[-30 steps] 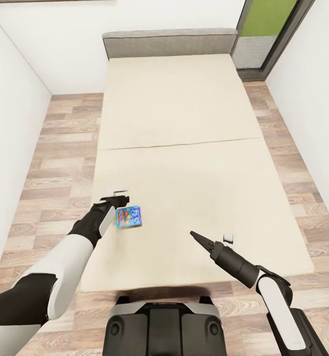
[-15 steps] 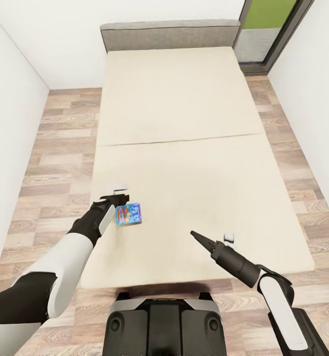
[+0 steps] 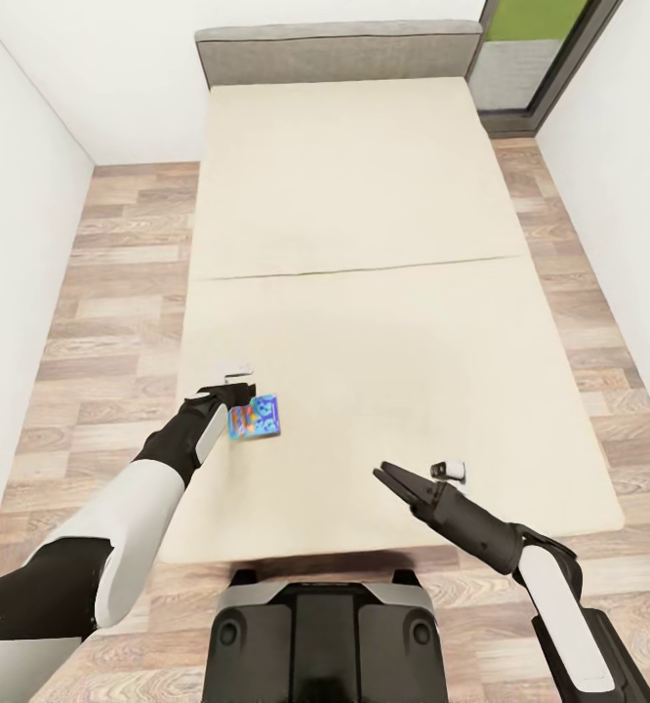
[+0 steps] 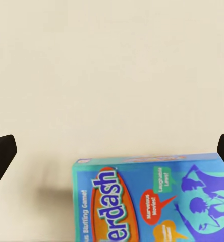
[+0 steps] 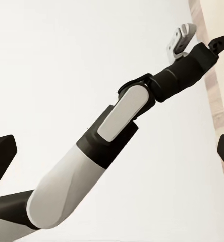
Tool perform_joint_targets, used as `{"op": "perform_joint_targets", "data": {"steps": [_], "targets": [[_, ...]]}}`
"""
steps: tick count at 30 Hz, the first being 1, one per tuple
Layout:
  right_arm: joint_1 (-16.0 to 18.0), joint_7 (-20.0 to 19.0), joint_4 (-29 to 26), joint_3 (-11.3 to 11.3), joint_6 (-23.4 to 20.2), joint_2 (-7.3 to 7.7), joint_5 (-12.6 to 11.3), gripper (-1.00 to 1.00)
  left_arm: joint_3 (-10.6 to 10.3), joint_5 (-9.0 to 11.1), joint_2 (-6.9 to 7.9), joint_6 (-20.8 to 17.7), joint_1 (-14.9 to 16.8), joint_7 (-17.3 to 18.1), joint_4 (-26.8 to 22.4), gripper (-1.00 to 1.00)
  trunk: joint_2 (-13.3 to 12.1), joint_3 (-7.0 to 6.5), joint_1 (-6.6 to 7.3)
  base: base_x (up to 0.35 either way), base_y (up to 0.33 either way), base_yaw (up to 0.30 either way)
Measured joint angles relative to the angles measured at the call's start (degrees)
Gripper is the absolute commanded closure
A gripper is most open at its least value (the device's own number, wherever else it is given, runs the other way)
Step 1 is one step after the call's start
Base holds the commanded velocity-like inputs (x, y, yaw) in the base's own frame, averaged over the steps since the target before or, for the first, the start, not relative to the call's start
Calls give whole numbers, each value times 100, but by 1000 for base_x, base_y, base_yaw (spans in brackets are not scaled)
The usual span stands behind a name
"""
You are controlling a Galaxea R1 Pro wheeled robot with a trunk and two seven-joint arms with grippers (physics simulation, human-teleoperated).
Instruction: Put all the toys in the child's room - the three board games (two on the bed and one on the table), the two jigsaw puzzles on the table, and the tennis ball on the table - inside the toy box on the table in the child's room.
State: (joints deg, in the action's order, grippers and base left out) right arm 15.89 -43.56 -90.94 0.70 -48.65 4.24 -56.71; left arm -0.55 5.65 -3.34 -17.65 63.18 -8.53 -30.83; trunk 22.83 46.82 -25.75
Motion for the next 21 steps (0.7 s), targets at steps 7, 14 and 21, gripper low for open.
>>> {"op": "perform_joint_targets", "data": {"steps": [7, 14, 21], "targets": [[0, -156, -1, -1, -41, -12, -14, -100, 0, 0, -5, 1, 0, 0, -19, -100, 0, 66, 0, 0, 0, 84], [0, -177, -1, -3, -19, -34, -14, -100, 0, 1, -15, 11, 0, 0, -28, -100, 0, 132, 0, 0, 0, 92], [0, -138, -2, -40, 2, -57, 3, -100, 0, 7, -21, 16, 0, 0, -83, -100, 0, 197, 0, 0, 0, 91]]}}
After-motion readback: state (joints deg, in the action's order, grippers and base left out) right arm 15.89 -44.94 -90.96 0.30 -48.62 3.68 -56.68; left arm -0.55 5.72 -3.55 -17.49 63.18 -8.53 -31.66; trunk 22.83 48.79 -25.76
